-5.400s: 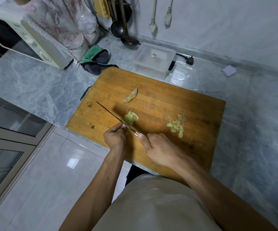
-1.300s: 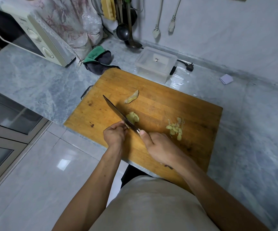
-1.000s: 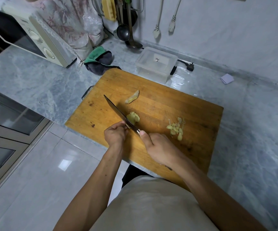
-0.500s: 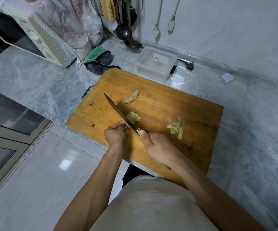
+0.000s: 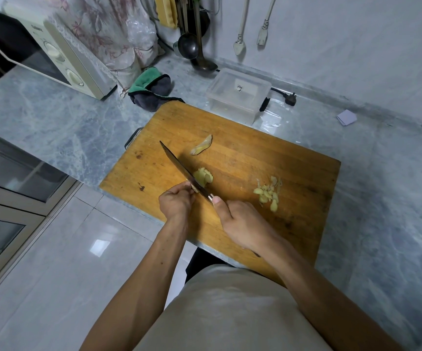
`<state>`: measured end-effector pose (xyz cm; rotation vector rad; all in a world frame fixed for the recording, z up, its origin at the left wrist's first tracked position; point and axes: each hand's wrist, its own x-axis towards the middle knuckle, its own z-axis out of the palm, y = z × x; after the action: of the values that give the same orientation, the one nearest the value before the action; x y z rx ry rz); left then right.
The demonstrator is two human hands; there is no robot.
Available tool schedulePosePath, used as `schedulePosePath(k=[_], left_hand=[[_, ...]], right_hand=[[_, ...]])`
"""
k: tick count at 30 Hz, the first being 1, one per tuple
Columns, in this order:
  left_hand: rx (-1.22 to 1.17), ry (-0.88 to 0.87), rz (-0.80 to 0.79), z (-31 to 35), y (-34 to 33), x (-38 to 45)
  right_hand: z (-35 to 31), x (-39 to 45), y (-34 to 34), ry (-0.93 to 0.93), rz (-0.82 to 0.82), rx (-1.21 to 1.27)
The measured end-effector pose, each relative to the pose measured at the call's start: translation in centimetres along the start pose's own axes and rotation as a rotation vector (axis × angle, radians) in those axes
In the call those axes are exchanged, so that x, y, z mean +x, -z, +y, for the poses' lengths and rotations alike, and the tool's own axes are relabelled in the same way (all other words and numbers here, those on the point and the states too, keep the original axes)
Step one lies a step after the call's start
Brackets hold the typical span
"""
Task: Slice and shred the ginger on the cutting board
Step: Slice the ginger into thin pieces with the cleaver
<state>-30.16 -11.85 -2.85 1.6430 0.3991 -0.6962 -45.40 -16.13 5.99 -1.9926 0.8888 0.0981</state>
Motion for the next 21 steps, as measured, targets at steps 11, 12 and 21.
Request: schedulePosePath(k=[11,12,21], left_hand=[[0.005,-0.018,0.006,-0.04,-0.08,-0.31],[0.005,-0.02,0.006,-0.06,-0.07,-0.36],[0.013,-0.1,-0.035,-0.51,0.18,-0.38]], right_hand=[[0.16,-0.04,0.69,-0.117,-0.032,0.137],[0.17,0.02,0.75,-0.113,-0.03,0.129],[0.21,0.03,0.64,-0.092,-0.029,0.11]])
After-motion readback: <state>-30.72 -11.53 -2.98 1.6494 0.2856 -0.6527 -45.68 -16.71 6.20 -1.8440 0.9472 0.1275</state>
